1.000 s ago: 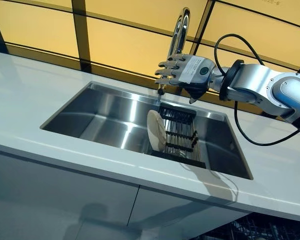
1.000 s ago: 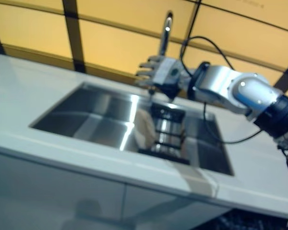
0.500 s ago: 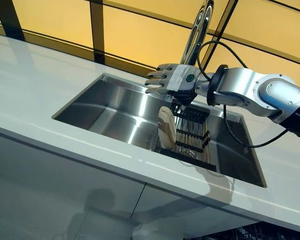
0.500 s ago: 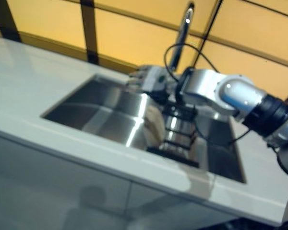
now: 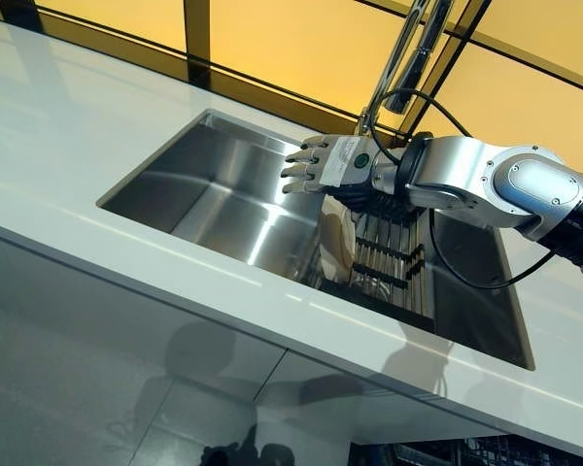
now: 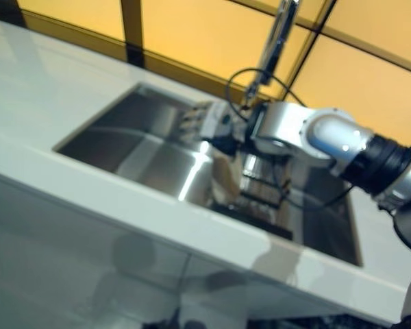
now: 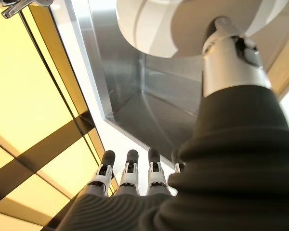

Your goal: Take plates into dishwasher

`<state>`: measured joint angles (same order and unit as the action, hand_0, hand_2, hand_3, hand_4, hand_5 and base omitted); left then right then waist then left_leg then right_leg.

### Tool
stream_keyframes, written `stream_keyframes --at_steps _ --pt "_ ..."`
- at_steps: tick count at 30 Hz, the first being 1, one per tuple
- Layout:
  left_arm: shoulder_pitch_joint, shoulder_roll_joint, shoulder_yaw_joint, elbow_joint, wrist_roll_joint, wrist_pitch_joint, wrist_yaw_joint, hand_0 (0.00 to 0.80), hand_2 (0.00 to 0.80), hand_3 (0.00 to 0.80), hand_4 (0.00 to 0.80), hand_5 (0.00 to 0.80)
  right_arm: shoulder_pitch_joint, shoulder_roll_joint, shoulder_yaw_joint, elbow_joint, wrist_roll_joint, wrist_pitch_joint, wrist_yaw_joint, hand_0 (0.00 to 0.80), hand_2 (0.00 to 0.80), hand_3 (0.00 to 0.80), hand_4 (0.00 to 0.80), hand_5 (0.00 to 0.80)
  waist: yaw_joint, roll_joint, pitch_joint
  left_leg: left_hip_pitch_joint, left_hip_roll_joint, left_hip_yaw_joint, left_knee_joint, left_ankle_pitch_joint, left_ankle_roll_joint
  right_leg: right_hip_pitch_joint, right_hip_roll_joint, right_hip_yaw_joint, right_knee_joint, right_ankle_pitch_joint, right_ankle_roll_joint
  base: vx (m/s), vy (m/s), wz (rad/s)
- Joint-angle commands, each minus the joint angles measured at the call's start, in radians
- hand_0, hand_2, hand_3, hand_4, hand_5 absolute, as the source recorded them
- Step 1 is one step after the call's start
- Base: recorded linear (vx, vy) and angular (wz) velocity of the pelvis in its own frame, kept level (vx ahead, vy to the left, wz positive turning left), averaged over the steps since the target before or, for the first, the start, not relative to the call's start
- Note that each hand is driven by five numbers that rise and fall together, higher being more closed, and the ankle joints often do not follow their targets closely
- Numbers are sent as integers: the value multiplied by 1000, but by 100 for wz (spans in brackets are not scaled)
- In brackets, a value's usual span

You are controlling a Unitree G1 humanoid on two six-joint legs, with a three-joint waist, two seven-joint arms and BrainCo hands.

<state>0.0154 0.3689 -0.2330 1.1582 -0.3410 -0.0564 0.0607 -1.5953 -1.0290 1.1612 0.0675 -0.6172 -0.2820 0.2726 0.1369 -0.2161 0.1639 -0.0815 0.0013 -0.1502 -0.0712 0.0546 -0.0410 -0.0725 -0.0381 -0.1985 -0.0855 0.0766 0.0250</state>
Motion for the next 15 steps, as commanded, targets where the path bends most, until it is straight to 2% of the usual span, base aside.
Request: stream_keyframes --at_steps 1,15 --pt "-33 22 12 2 -27 -26 7 0 0 0 0 0 -96 -34 53 27 -36 -4 -6 0 0 0 0 0 24 -25 21 -9 12 38 -16 0 -9 32 -37 2 -2 4 89 0 0 0" --pt "-30 13 20 11 -39 -35 6 0 0 0 0 0 -70 -38 46 13 -68 -49 43 0 0 0 0 0 16 -22 22 -5 13 48 -16 -1 -13 35 -34 6 -2 1 87 0 0 0"
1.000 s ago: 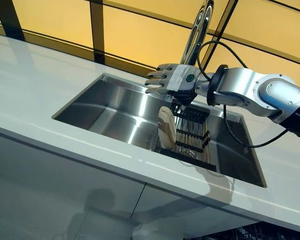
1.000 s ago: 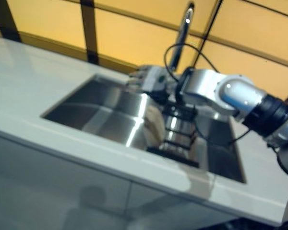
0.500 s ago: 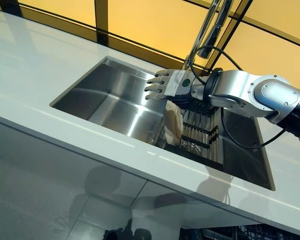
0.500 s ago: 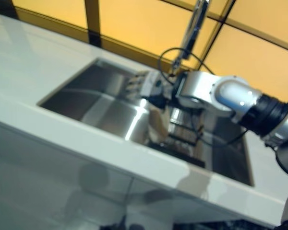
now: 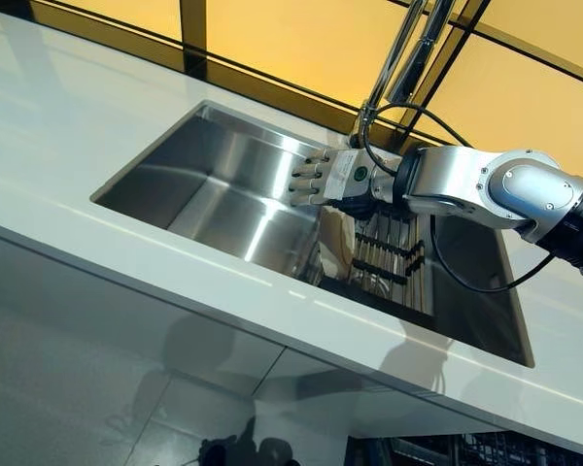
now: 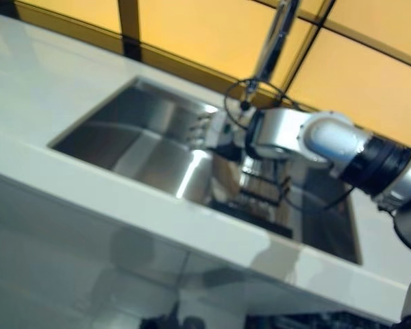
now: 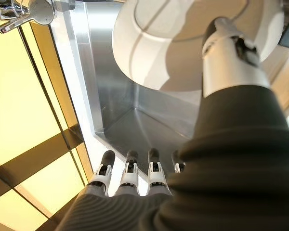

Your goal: Take plates into dishwasher

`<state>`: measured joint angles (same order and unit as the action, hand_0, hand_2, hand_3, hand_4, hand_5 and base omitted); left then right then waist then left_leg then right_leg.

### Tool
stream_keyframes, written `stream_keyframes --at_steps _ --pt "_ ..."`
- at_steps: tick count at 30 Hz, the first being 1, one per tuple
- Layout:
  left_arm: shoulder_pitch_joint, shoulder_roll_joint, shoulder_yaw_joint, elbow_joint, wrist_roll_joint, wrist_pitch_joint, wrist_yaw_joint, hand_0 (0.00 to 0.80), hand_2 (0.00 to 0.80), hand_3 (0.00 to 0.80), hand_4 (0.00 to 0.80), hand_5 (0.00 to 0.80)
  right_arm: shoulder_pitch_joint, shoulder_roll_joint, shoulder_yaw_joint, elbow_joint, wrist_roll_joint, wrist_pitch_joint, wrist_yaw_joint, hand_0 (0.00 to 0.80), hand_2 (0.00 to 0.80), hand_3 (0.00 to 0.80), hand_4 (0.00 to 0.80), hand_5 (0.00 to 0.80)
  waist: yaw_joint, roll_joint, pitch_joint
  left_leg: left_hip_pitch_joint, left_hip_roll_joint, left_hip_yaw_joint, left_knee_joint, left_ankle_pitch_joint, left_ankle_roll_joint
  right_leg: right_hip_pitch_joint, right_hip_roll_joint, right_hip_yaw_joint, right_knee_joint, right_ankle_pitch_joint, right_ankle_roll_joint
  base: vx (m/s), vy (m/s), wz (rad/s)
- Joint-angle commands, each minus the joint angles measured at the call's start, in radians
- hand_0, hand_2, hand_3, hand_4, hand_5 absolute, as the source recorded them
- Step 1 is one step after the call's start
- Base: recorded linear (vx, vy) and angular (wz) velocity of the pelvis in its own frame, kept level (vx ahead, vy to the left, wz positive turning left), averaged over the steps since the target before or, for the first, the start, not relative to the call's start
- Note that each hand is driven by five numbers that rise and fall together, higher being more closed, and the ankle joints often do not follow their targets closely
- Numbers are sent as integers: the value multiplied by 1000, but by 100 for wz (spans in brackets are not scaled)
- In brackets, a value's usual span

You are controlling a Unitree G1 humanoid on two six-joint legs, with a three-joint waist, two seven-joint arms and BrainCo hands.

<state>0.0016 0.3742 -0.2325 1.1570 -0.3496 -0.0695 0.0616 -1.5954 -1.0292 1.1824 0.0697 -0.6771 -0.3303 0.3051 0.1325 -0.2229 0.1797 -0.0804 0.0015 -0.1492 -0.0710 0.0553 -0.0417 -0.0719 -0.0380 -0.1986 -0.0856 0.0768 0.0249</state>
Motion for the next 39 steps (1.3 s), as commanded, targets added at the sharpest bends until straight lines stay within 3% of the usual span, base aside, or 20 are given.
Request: stream_keyframes --at_steps 1,17,26,27,28,29,31,39 --pt "-17 6 22 12 -31 -23 8 0 0 0 0 0 -68 -36 23 8 -8 -8 20 0 0 0 0 0 20 -15 8 -7 14 47 -16 -1 -12 33 -34 6 -2 0 87 0 0 0" --pt "-29 11 26 9 -56 -40 3 0 0 0 0 0 -33 -24 25 -11 -39 -22 70 0 0 0 0 0 32 -17 57 -44 15 34 -16 15 -15 5 -31 -1 -2 6 85 -18 1 1" --pt "-41 9 17 8 -76 -50 2 0 0 0 0 0 -19 2 37 13 -54 9 84 0 0 0 0 0 40 -13 86 -69 14 32 -16 27 -17 -14 -33 -10 -2 11 85 -40 9 4" --pt "-44 7 18 10 -77 -53 1 0 0 0 0 0 -16 6 38 20 -65 11 87 163 163 163 163 163 41 -11 92 -74 13 32 -16 30 -18 -18 -34 -11 -2 12 85 -81 14 0" --pt "-44 6 17 10 -80 -56 2 0 0 0 0 0 -12 10 38 24 -71 16 89 442 442 442 442 442 43 -10 96 -79 13 31 -16 32 -18 -23 -34 -13 -2 13 85 -71 8 2" --pt "-45 4 15 10 -82 -57 4 0 0 0 0 0 -11 13 37 30 -76 15 91 524 524 524 524 524 44 -8 99 -82 13 30 -16 33 -18 -24 -35 -15 -2 13 85 -62 3 4" --pt "-46 4 14 11 -84 -60 2 0 0 0 0 0 -8 18 38 46 -98 11 79 800 800 800 800 800 48 -7 104 -87 11 28 -16 35 -19 -27 -36 -20 -2 13 85 -51 -2 9" --pt "-52 8 13 7 -75 -57 -2 0 0 0 0 0 -6 24 38 97 -130 10 90 800 800 800 800 800 48 -9 100 -92 11 27 -16 39 -22 -29 -37 -33 -2 13 85 -20 -2 4"
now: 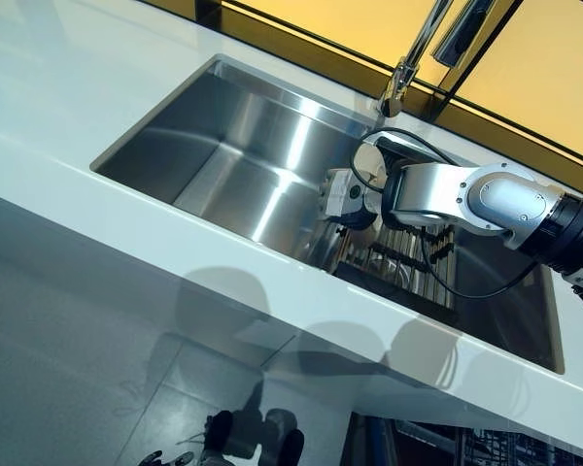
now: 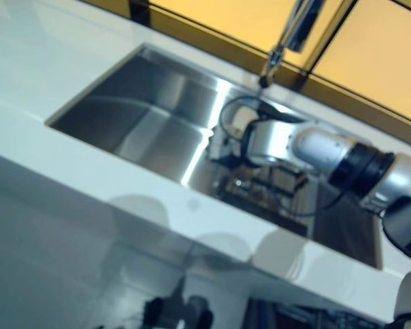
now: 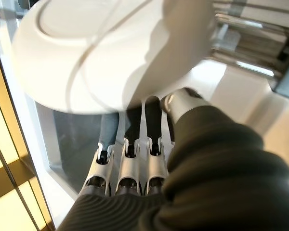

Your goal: Take plates into dishwasher

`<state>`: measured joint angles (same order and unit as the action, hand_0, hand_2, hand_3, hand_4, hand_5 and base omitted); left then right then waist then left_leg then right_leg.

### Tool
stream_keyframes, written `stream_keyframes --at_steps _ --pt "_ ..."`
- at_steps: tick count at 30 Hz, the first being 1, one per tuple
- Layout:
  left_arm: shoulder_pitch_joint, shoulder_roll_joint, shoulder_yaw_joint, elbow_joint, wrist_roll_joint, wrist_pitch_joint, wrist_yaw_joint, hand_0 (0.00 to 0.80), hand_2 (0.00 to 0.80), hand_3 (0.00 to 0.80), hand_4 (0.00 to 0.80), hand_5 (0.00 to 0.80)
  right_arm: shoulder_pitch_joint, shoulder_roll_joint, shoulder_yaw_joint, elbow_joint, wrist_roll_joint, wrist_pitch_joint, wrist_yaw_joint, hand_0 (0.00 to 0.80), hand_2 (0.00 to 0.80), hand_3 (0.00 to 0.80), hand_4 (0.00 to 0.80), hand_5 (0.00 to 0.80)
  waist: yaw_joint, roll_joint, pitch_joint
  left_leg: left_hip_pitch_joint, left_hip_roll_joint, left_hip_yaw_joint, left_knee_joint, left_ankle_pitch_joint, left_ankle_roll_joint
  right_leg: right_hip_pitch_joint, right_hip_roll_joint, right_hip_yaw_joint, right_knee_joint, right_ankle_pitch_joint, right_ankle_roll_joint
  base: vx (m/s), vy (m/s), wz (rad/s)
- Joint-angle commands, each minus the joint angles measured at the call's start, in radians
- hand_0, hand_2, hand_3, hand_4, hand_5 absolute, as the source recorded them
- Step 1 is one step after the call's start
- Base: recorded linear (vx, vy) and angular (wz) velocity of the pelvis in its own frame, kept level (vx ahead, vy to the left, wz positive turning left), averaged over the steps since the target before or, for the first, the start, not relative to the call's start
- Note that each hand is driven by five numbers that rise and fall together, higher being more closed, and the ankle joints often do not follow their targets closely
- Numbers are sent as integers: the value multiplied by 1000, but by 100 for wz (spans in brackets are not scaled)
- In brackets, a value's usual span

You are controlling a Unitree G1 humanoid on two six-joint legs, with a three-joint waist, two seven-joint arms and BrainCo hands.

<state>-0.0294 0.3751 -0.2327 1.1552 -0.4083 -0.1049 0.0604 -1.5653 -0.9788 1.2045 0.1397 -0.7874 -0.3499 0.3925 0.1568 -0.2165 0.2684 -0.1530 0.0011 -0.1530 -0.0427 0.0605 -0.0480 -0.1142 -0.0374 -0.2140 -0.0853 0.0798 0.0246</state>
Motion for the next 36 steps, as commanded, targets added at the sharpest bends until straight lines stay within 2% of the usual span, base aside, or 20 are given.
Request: stream_keyframes --at_steps 1,19,22,25,26,27,31,36 --pt "-22 7 14 9 -13 -21 0 0 0 0 0 0 -36 -25 16 30 -22 31 5 800 800 800 800 800 24 -17 9 -18 12 31 -45 33 -15 15 -37 -18 -2 9 86 0 0 0" --pt "3 -9 28 23 10 -3 7 0 0 0 0 0 -29 -66 -7 65 -43 -12 22 800 800 800 800 800 -6 -13 -66 36 11 59 -45 13 -13 54 -34 10 -2 1 86 16 11 -1" --pt "8 -13 28 25 15 1 10 0 0 0 0 0 -29 -80 -8 63 -5 5 23 800 800 800 800 800 -13 -12 -83 48 10 62 -45 8 -12 61 -34 18 -2 0 87 35 8 -7" --pt "15 -14 33 27 17 -2 8 0 0 0 0 0 -21 -89 -12 68 100 87 78 800 800 800 800 800 -17 -10 -91 55 9 64 -45 4 -12 66 -34 22 -2 -1 88 12 5 -3" --pt "15 -14 35 28 18 -3 6 0 0 0 0 0 -13 -91 -16 71 135 121 92 574 574 574 574 574 -18 -9 -93 57 9 65 -45 4 -12 67 -34 24 -2 -1 88 0 0 0" --pt "16 -16 36 26 22 0 5 0 0 0 0 0 10 -93 -28 80 184 158 104 0 0 0 0 0 -20 -7 -96 61 9 67 -45 0 -12 70 -35 26 -2 -2 88 0 0 0" --pt "15 -19 37 26 28 -1 1 0 0 0 0 0 75 -94 -62 107 270 247 103 0 0 0 0 0 -23 0 -94 70 6 66 -45 -2 -11 76 -37 30 -2 -2 87 0 0 0" --pt "8 -23 35 30 26 -4 -3 0 0 0 0 0 250 -75 -177 155 342 376 89 0 0 0 0 0 -28 12 -86 80 5 71 -45 -7 -8 81 -41 34 -2 2 86 -1 7 -3"
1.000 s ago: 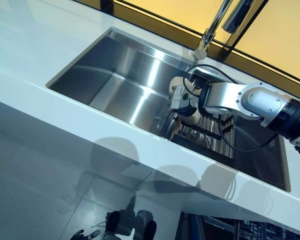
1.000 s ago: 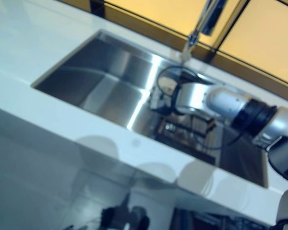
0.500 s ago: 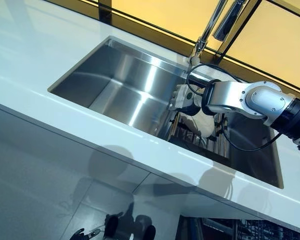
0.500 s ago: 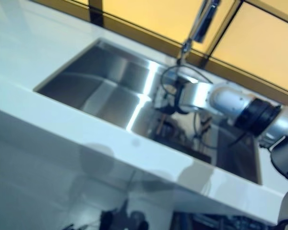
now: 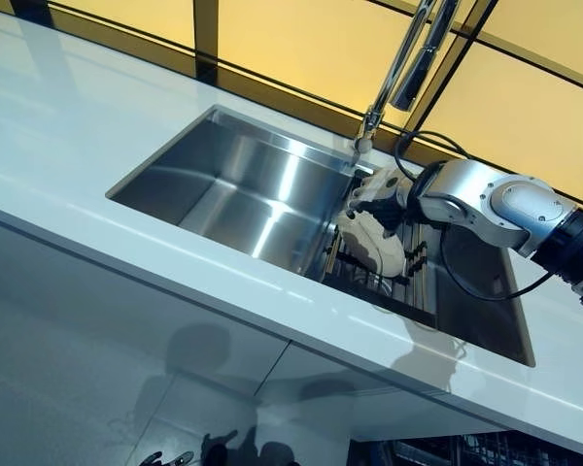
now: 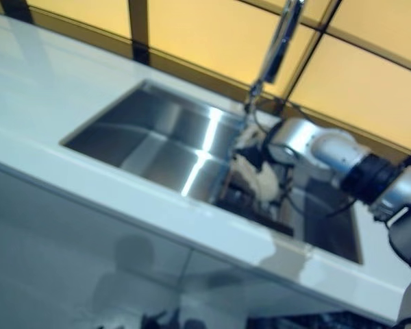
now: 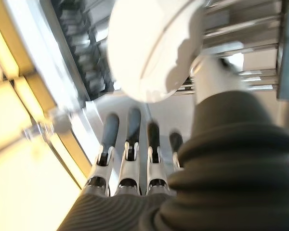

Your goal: Take plates into dishwasher

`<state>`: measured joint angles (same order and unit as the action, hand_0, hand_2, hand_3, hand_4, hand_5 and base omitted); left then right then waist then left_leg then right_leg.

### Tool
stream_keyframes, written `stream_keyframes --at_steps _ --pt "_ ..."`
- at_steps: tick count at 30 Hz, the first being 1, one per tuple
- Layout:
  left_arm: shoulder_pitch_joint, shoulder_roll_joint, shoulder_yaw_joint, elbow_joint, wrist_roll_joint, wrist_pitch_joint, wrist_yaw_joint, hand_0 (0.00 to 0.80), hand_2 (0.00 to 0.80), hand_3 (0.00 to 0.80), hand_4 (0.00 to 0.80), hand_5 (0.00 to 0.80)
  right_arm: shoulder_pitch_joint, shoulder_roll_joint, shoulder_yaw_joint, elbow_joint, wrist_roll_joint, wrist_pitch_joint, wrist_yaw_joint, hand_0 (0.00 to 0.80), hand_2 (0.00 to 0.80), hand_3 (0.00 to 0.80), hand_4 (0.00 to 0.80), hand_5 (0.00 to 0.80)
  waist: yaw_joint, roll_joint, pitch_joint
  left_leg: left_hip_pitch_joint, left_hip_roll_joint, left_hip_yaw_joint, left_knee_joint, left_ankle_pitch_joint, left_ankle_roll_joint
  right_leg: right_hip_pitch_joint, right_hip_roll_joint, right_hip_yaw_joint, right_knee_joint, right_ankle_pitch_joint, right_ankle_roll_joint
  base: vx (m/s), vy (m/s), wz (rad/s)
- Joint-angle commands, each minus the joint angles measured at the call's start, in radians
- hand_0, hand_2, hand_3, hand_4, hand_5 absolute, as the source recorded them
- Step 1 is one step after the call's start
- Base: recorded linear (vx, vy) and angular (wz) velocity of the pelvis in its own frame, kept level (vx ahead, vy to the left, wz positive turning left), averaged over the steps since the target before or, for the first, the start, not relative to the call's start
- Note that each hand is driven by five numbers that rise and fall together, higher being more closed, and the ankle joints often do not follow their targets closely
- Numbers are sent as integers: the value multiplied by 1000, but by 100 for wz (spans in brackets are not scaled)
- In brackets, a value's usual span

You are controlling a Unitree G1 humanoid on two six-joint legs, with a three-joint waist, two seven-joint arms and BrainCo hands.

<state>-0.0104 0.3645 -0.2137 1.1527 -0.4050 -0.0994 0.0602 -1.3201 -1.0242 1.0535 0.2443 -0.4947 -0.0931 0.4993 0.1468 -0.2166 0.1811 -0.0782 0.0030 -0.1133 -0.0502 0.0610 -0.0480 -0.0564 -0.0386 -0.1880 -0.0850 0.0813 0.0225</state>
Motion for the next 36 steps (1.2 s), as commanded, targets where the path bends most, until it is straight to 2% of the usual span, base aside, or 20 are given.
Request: stream_keyframes --at_steps 1,4,6,9,13,16,20,21,36 --pt "-12 -17 16 34 25 -13 -5 0 0 0 0 0 50 -20 -57 71 46 137 -30 0 0 0 0 0 -19 17 6 6 2 31 -37 -8 -6 23 -41 9 -2 1 88 0 0 0" --pt "-11 -20 11 32 25 -18 -1 0 0 0 0 0 127 0 -111 93 25 162 -29 0 0 0 0 0 -19 22 11 6 1 31 -37 -8 -5 23 -41 11 -2 3 87 0 0 0" --pt "-13 -20 10 30 21 -22 -4 0 0 0 0 0 214 19 -164 123 70 237 -64 0 0 0 0 0 -22 29 25 6 2 34 -37 -7 -3 21 -43 12 -2 8 87 0 0 0" --pt "-16 -21 12 32 21 -32 -11 0 0 0 0 0 280 54 -220 155 104 280 -75 0 0 0 0 0 -24 37 37 3 1 36 -37 -5 -1 16 -43 15 -2 12 86 -7 2 -1" --pt "-16 -26 3 24 16 -41 -8 0 0 0 0 0 349 92 -274 184 111 327 -108 0 0 0 0 0 -25 45 55 2 2 39 -37 -4 2 13 -43 14 -2 16 84 -13 -1 -3" --pt "-19 -33 -2 16 13 -47 -6 0 0 0 0 0 394 128 -323 211 130 401 -140 0 0 0 0 0 -25 55 72 -6 3 41 -37 0 5 6 -43 13 -2 19 82 -24 2 -1" --pt "-25 -37 -13 14 12 -49 -1 0 0 0 0 0 415 156 -358 255 155 445 -193 0 0 0 0 0 -23 62 84 -14 2 41 -37 3 7 0 -45 9 -2 21 80 -18 0 0" --pt "-25 -38 -17 15 11 -53 -1 0 0 0 0 0 416 167 -370 272 186 480 -227 0 0 0 0 0 -21 66 88 -16 1 40 -37 5 8 -2 -45 8 -2 22 79 -39 -2 0" --pt "-23 -44 -38 7 12 -51 14 0 0 0 0 0 427 191 -487 287 300 569 -358 0 0 0 0 0 -26 74 75 -8 -2 43 -37 2 16 1 -45 14 -2 24 77 -3 2 1"
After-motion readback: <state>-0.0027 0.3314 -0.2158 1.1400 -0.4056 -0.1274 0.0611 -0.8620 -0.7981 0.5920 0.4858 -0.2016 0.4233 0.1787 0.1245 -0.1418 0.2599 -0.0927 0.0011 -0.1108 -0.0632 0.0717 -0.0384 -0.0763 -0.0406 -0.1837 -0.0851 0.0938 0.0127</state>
